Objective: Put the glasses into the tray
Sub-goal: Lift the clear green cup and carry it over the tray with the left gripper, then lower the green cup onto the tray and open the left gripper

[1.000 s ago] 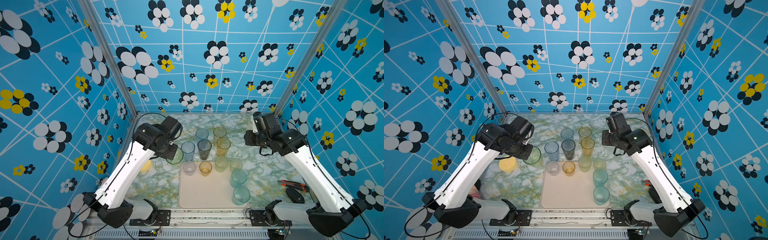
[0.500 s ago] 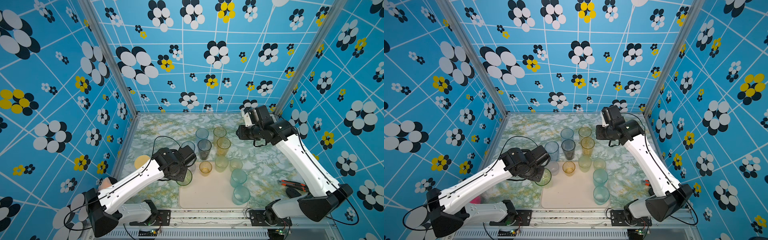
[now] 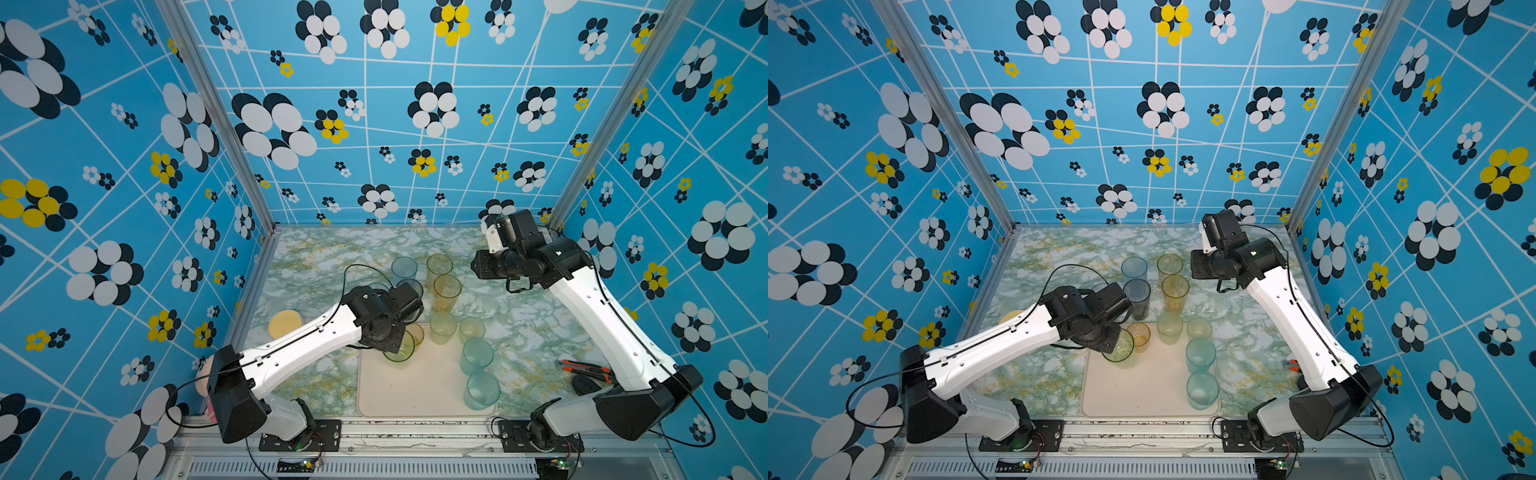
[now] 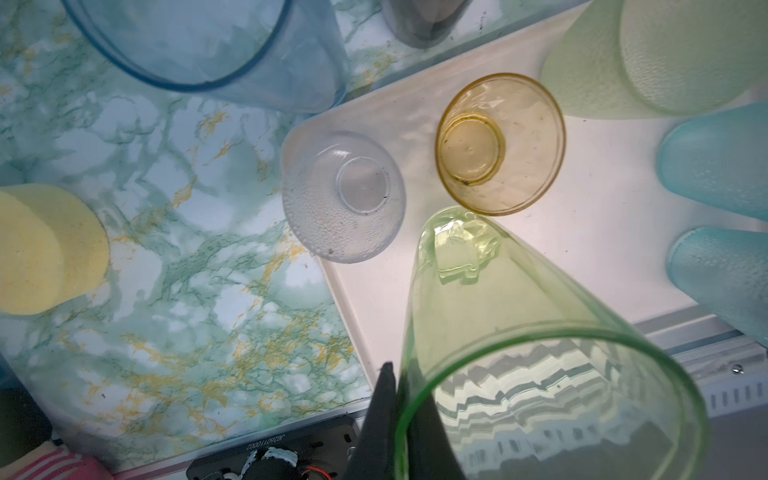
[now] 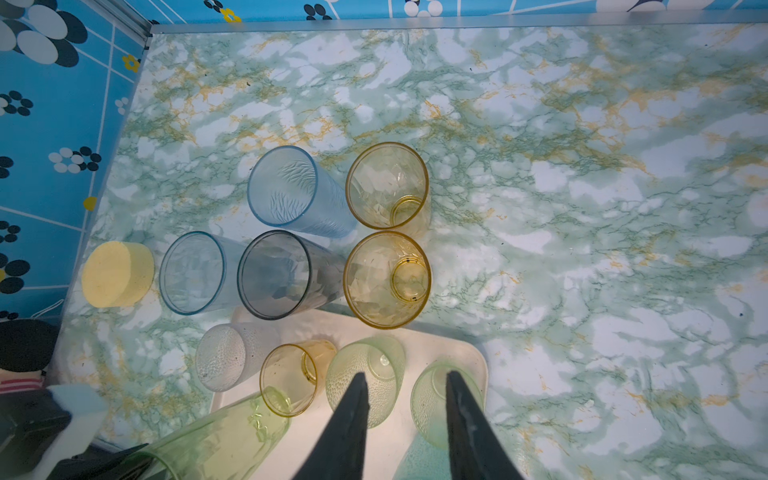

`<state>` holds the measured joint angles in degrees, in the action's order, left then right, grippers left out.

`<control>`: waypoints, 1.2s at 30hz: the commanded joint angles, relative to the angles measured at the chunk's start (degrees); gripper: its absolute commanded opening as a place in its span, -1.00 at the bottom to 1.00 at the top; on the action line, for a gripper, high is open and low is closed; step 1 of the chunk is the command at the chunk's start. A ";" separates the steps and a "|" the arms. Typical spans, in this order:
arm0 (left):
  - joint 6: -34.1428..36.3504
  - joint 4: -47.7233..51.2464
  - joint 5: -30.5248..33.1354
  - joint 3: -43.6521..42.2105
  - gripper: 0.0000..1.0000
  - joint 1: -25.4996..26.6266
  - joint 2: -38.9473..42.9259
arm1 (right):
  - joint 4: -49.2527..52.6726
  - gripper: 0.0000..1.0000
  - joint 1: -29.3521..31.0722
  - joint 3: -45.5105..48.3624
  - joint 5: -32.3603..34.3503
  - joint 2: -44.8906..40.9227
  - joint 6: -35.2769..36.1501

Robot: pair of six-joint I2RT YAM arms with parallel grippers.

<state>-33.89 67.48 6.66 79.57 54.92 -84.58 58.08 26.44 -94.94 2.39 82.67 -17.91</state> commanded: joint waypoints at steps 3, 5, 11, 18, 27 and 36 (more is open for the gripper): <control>3.58 0.83 -3.98 9.81 -1.00 2.52 -7.01 | 1.83 -0.32 -0.16 -1.57 0.07 0.12 1.12; 4.81 2.06 -4.34 13.38 -1.00 3.39 -10.29 | 1.94 -0.32 -0.23 -1.37 0.16 -0.14 1.19; 6.40 2.92 -7.56 16.74 -1.00 4.82 -15.41 | 2.08 -0.31 -0.59 -0.29 0.77 -1.41 1.46; 7.53 3.08 -6.73 18.90 -1.00 5.56 -18.41 | 2.03 -0.31 -0.99 0.72 0.46 -1.66 1.65; 10.82 4.32 -2.36 26.46 -0.99 6.70 -25.04 | 2.12 -0.31 -1.37 0.62 0.41 -1.63 2.09; 12.47 4.83 -0.88 27.14 -0.99 6.63 -27.96 | 2.47 -0.32 -2.39 1.80 0.63 -3.03 2.36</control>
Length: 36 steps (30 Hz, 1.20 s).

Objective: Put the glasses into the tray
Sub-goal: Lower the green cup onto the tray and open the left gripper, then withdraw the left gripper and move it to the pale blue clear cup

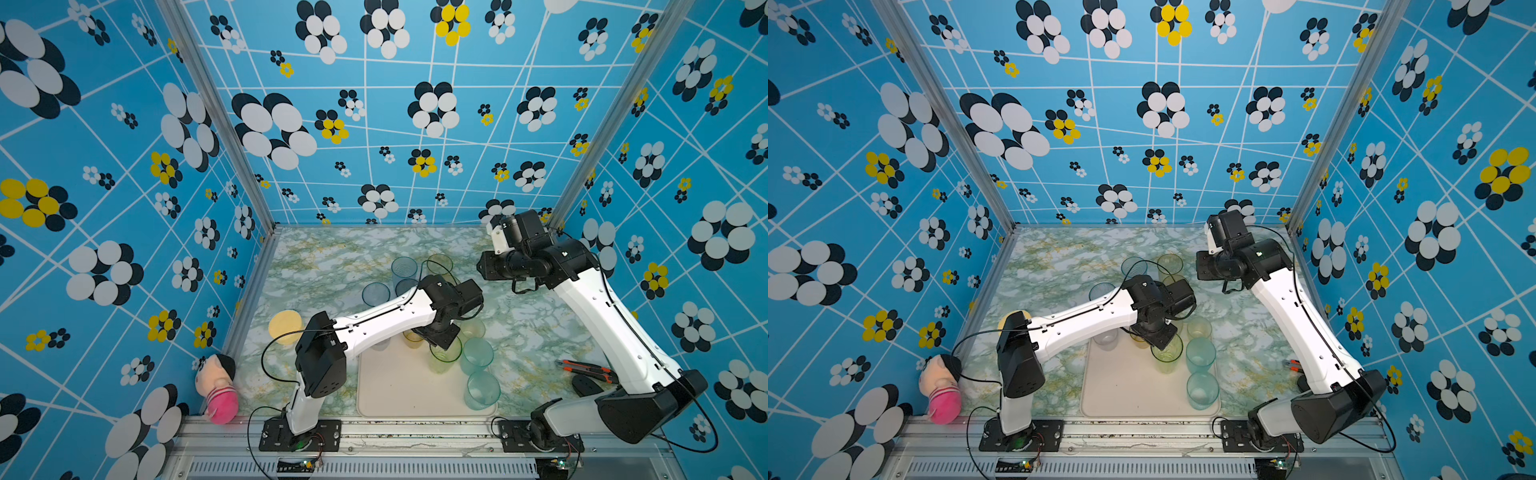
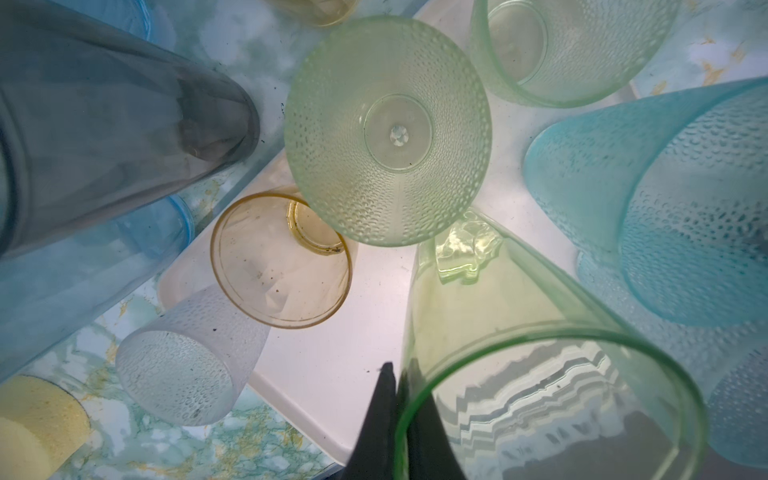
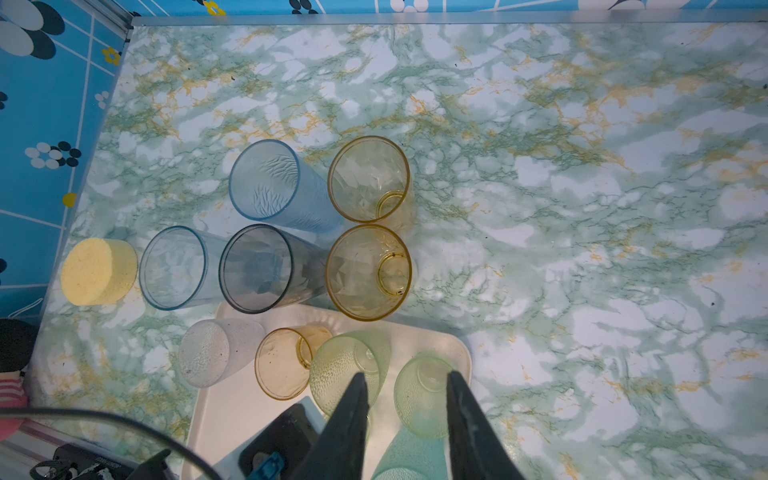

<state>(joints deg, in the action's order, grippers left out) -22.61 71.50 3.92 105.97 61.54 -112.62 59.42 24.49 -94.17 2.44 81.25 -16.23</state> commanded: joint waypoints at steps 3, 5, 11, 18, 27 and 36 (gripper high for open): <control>1.27 -2.40 3.25 -1.60 -0.96 -0.01 0.87 | 1.22 -0.31 -0.50 1.52 0.62 -1.71 0.58; 1.26 -5.46 3.34 -3.74 -0.94 -0.23 1.78 | 1.48 -0.31 -0.50 1.53 0.58 -1.75 0.58; 1.81 -6.55 1.90 -4.25 -0.92 -0.72 0.62 | 1.91 -0.31 -0.59 1.18 0.80 -1.71 0.58; 1.89 -5.71 1.71 -3.68 -0.65 -0.85 0.71 | 2.19 -0.31 -0.58 1.03 0.98 -1.62 0.50; 1.70 -0.61 2.35 2.54 -0.41 -1.15 3.19 | 1.67 -0.31 -0.58 0.49 0.29 -0.93 0.14; 2.45 7.81 3.69 8.36 -0.34 -10.34 9.68 | 1.10 -0.31 -0.59 -0.31 -0.20 -0.31 0.14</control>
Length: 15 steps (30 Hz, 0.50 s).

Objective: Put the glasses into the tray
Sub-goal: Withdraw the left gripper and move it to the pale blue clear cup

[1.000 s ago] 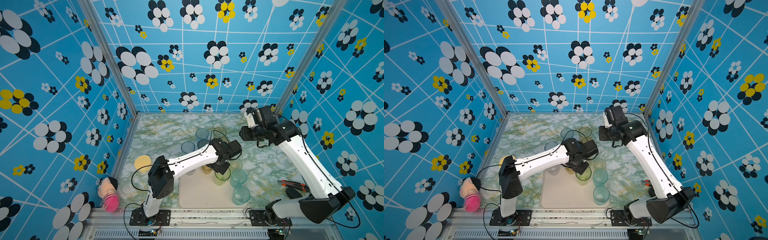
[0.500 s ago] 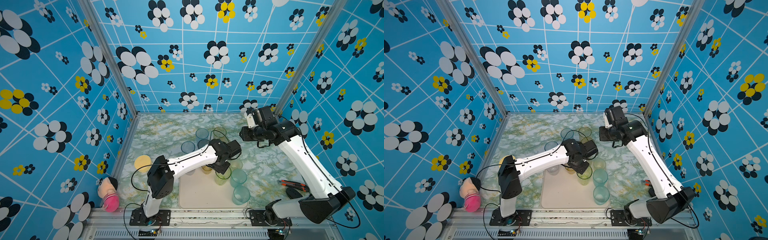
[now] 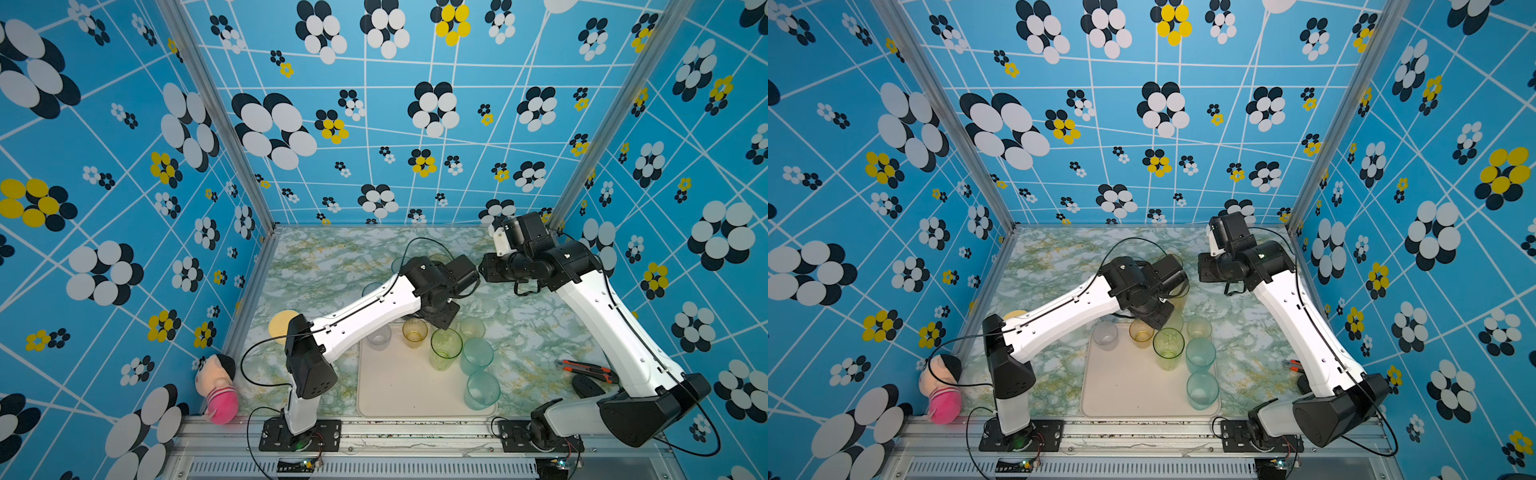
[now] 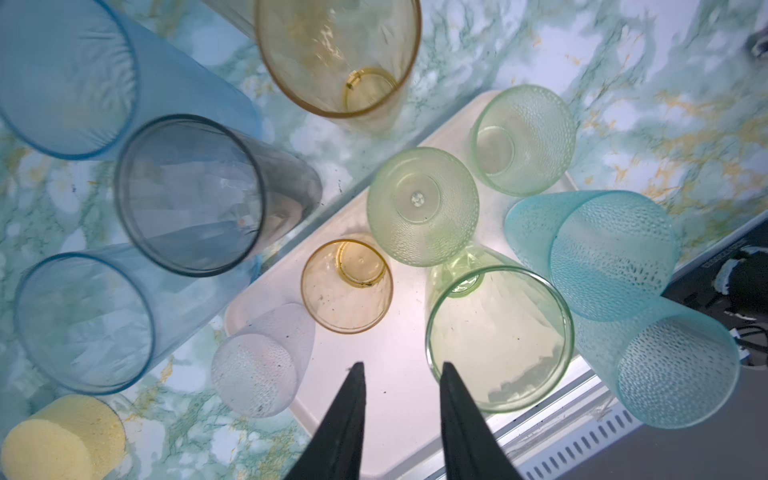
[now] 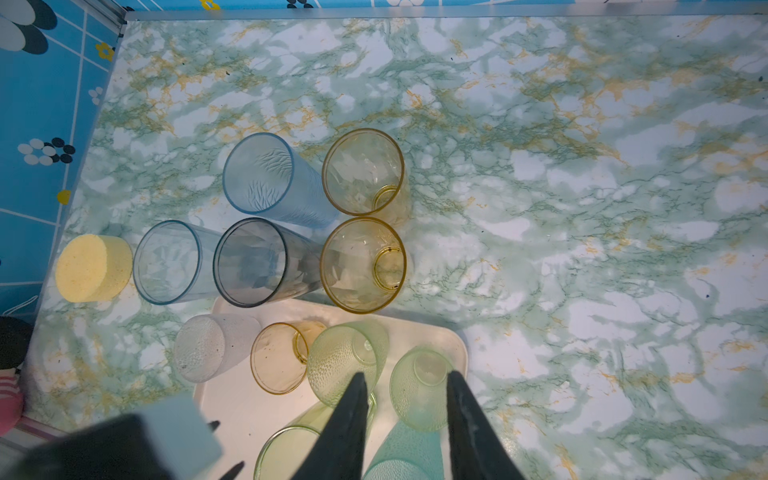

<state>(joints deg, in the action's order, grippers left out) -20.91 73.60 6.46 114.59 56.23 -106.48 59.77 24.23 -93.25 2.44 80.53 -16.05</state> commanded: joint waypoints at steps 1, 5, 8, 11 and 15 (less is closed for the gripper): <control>0.86 5.78 1.06 -2.24 -0.34 -7.76 4.83 | 0.66 -0.31 -0.34 -1.14 -0.32 0.49 -0.03; 2.04 2.31 0.69 -10.19 -0.29 -18.60 10.06 | 0.44 -0.30 -0.41 -0.90 -0.37 0.24 -0.12; 3.91 0.43 -0.60 -13.60 -0.28 -24.60 11.73 | 0.26 -0.30 -0.41 -0.79 -0.07 0.06 -0.25; 6.22 0.69 -0.39 -13.93 -0.31 -27.74 10.41 | 0.00 -0.30 -0.41 -0.92 -0.06 0.23 -0.55; 7.96 -0.25 -1.62 -13.93 -0.41 -30.18 8.27 | 0.03 -0.30 -0.41 -1.40 0.24 0.57 -0.73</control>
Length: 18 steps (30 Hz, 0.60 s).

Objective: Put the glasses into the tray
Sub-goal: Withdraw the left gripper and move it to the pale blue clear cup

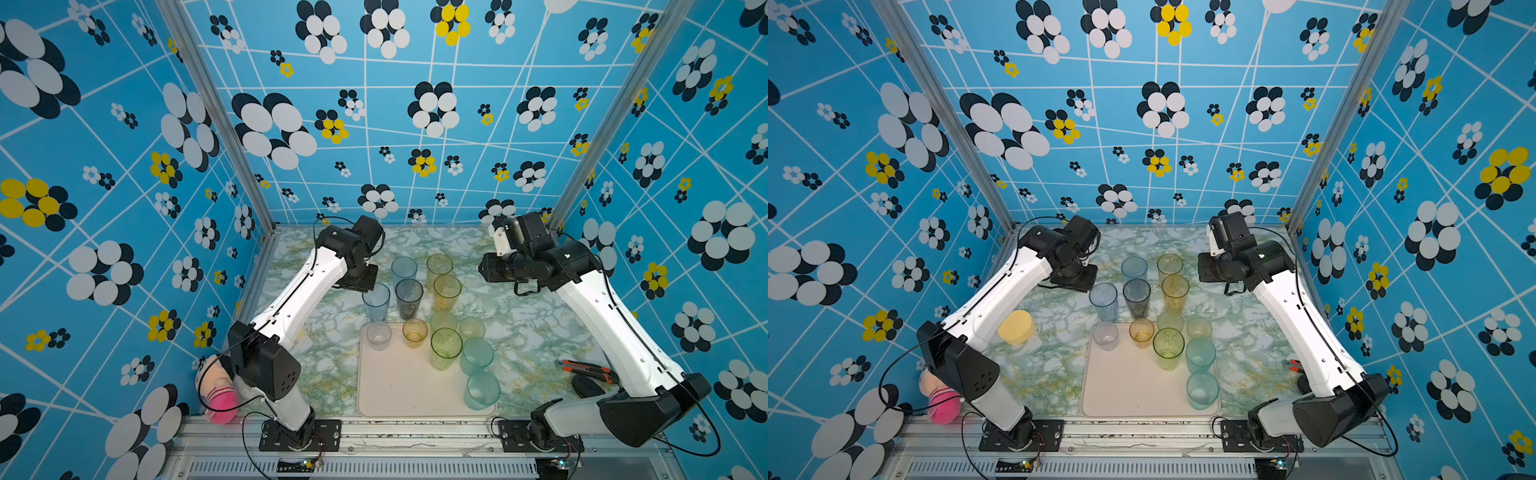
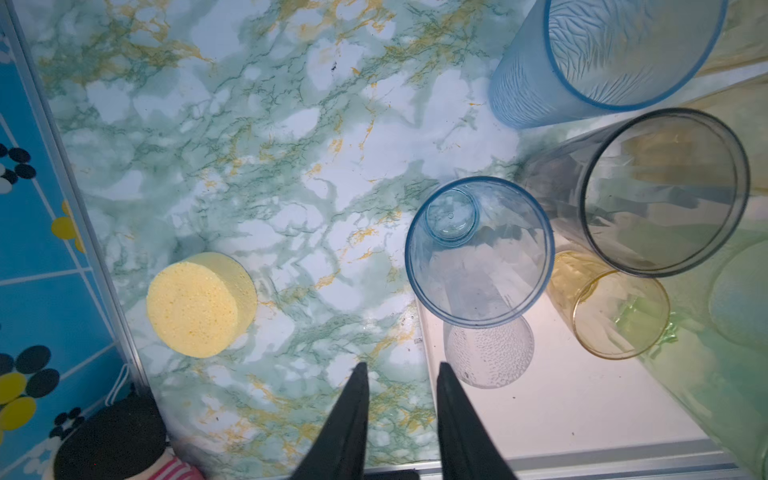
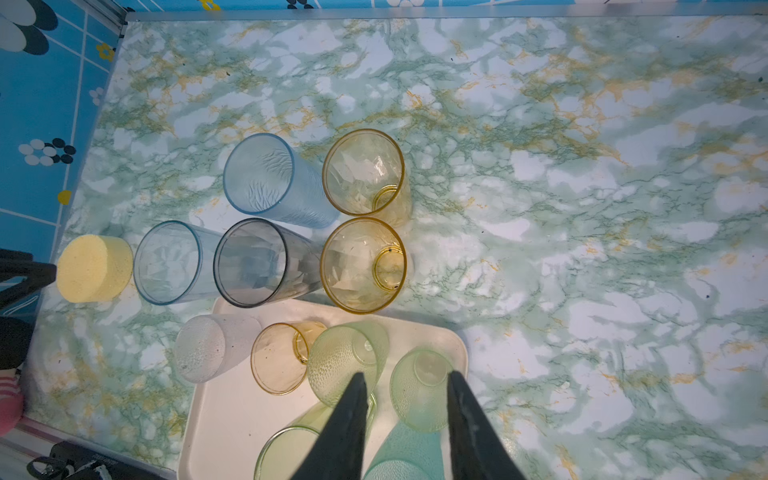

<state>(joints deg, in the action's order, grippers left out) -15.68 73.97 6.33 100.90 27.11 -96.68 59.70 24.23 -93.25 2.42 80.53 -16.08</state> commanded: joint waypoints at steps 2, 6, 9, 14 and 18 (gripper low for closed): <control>3.40 -1.00 -1.88 -0.49 -0.41 -1.83 -2.57 | 0.06 -0.30 -0.41 -1.49 0.49 0.50 -0.80; 4.29 -2.41 -4.17 -1.57 -0.42 -2.72 -4.14 | 0.06 -0.30 -0.42 -1.49 1.10 0.50 -1.13; 4.51 -3.83 -5.65 -2.28 -0.42 -2.82 -5.03 | -0.02 -0.30 -0.41 -1.49 1.13 0.72 -1.41; 5.03 -4.89 -6.01 -2.73 -0.43 -2.90 -6.73 | -0.07 -0.30 -0.41 -1.67 1.24 1.12 -1.77; 6.05 -4.50 -4.51 -2.82 -0.44 -3.17 -8.72 | 0.15 -0.30 -0.41 -2.02 1.39 1.38 -1.85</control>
<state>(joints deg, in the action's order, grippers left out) -11.27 69.30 1.48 98.94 24.49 -103.59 59.61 24.21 -93.43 2.87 81.23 -17.21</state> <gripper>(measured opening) 0.282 0.349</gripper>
